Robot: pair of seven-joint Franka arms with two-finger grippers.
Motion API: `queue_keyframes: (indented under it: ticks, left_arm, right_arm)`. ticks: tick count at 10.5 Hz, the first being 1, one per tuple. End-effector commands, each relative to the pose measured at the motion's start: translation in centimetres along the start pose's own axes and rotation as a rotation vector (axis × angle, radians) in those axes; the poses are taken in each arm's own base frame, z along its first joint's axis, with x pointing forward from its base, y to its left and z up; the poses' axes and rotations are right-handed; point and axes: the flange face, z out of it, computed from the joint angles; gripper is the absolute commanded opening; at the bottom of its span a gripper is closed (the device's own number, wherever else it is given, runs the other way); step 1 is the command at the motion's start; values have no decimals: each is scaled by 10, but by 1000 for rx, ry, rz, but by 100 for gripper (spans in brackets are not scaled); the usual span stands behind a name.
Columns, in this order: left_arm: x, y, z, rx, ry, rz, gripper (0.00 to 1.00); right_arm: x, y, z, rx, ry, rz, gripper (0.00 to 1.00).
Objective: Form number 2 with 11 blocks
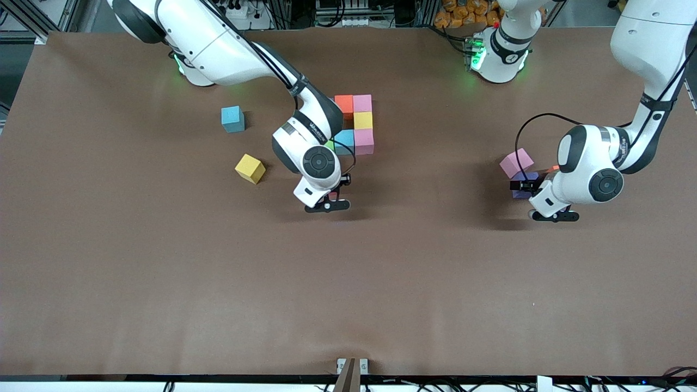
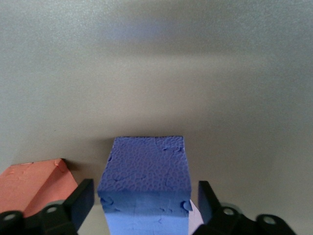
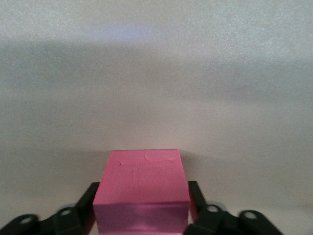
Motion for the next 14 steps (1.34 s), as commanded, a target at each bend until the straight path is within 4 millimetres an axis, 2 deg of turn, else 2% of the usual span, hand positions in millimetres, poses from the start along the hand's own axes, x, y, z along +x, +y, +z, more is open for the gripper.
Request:
queue_keyframes:
  ticks: [1,2,4,5,6,7,8,9,11,12,14]
  left_arm:
    - [1,-3,-1,5,14,12,65]
    - [2,-3,-2,5,17,10,52]
    - [5,-3,-9,-3,31,-16,37]
    - [10,-3,-18,-6,50,-22,35]
    - [20,-6,-36,-8,88,-42,34]
    - [29,-1,-54,-25,122,-98,33]
    - [33,8,-67,-77,134,-188,33]
    - [36,26,-78,-119,132,-261,33]
    - [39,70,-91,-129,138,-389,33]
    - [40,101,-96,-145,138,-459,33]
    - [37,172,-100,-202,102,-608,33]
  right_arm:
    - [-2,-4,-7,-7,15,-3,100]
    - [0,-1,-14,-5,20,2,100]
    - [-3,4,-45,-2,40,6,100]
    - [-2,12,-68,5,58,17,100]
    - [0,23,-89,11,70,33,100]
    - [9,45,-103,17,78,68,100]
    - [19,75,-108,12,64,107,100]
    - [29,108,-107,10,52,124,100]
    - [33,169,-102,-6,24,104,100]
    - [24,194,-97,-15,10,91,100]
    - [-6,222,-91,-35,0,101,100]
